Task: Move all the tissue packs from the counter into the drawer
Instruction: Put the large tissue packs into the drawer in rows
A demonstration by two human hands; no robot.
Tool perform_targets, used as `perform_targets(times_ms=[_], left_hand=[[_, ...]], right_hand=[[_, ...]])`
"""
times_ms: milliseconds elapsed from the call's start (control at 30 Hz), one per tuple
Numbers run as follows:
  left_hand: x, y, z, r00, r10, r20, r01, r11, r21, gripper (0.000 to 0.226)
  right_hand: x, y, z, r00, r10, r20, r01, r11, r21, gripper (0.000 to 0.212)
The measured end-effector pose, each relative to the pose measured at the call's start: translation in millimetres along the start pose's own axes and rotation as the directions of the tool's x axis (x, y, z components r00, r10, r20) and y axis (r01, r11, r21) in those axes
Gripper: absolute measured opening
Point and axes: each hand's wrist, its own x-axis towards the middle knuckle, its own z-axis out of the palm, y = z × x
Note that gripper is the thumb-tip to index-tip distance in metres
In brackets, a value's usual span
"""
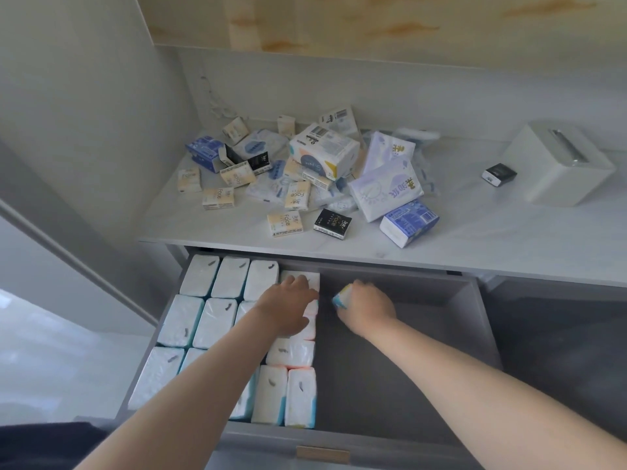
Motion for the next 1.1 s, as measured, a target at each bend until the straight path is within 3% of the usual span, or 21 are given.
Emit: perform_targets(times_ms=[100,167,233,333,467,567,667,867,1100], left_hand=[[7.2,0.1,1.0,0.999,-0.001,-0.044,0.003,0.999,0.045,0.054],[11.4,0.5,2.6,0.998,0.002,-0.058,0.001,0.998,0.059,0.053],[14.7,0.9,3.5,0.998,-0.004,-0.059,0.007,0.999,0.045,0.056],[15.9,0.8,4.0,0.999,0.01,-0.051,-0.009,1.0,0.02,0.065],[12.6,-0.3,5.2,0.999,0.042,0.013,-0.042,0.998,0.053,0.066],[12.0,3.2,-2.9,0.997,0.017,0.077,-0.022,0.998,0.059,0.066],[11.6,9.3,-19.3,0.993,-0.023,0.116,0.021,1.0,0.019,0.063],[5.7,14.6,-68.1,0.991,-0.121,-0.056,0.11,0.979,-0.169,0.035],[15.1,-3.5,-146.7,0.923,-0.234,-0.305,0.152,0.951,-0.269,0.022]], right_hand=[[6.2,-1.6,2.3,0.967,0.236,0.1,-0.256,0.903,0.345,0.058],[11.2,-7.6,3.7,0.959,0.216,0.185,-0.283,0.769,0.573,0.051],[11.7,-13.6,6.6,0.95,0.157,0.269,-0.301,0.683,0.666,0.037],[10.6,-13.4,11.3,0.938,0.137,0.32,-0.323,0.684,0.654,0.038],[11.3,-8.7,10.9,0.967,0.097,0.236,-0.225,0.759,0.611,0.051],[4.9,-11.1,5.7,0.984,-0.023,0.178,-0.045,0.929,0.367,0.044],[-2.0,-7.8,-6.4,0.987,-0.1,0.123,0.089,0.991,0.096,0.042],[-16.3,-7.5,-62.7,0.953,-0.3,0.045,0.299,0.954,0.032,0.03],[-1.9,-22.7,-159.5,0.904,-0.331,-0.271,0.379,0.913,0.15,0.026]])
